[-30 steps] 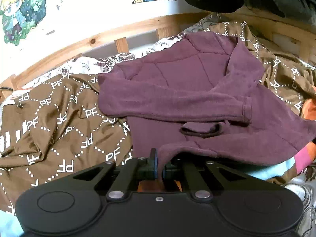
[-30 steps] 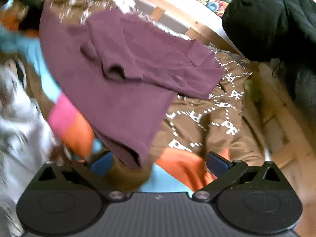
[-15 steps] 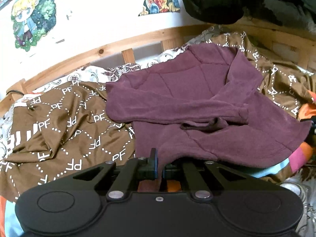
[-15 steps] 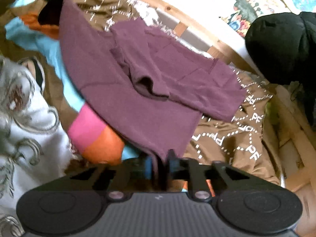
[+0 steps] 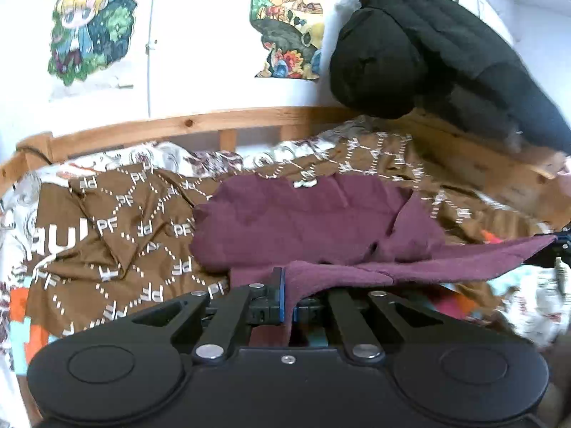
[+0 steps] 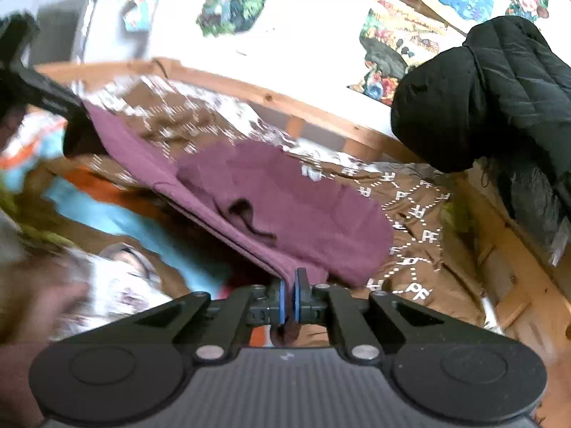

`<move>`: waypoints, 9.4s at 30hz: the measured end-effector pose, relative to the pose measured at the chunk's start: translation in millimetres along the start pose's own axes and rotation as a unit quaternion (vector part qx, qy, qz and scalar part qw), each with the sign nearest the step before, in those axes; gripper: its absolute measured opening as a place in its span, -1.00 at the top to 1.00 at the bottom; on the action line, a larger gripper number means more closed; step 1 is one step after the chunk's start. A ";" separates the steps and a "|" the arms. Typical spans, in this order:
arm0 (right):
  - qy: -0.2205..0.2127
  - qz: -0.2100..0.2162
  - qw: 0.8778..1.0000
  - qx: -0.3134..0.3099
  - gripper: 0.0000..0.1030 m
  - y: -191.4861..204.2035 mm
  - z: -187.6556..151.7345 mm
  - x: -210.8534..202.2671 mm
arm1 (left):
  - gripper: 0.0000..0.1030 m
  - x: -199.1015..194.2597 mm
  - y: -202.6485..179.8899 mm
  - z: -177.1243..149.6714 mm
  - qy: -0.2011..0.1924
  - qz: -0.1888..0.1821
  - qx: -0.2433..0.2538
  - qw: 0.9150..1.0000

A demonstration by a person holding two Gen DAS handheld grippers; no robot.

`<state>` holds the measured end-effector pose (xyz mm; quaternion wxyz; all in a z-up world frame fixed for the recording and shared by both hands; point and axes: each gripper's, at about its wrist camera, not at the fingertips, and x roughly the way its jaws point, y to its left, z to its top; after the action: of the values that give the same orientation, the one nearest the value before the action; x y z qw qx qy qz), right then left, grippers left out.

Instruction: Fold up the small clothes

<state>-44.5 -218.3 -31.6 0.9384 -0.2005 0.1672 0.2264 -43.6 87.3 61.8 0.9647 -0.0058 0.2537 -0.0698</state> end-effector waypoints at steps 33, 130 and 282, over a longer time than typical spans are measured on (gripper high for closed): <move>0.051 -0.044 0.990 0.127 0.88 -142.9 61.4 295.2 | 0.86 347.7 58.4 152.7 0.190 0.061 0.065 0.978; 0.009 -0.030 0.950 0.310 -0.23 -107.7 -20.7 230.4 | -0.99 230.9 72.9 30.7 0.092 0.156 -0.064 0.981; 0.020 -0.212 0.930 0.301 -0.99 -145.5 -31.8 206.8 | -0.57 216.0 -166.2 70.2 0.069 -0.110 0.165 0.978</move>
<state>194.0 -277.5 -99.0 0.9773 0.0560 0.1999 -0.0425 155.0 -108.6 25.2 0.9190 0.1309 0.3025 -0.2165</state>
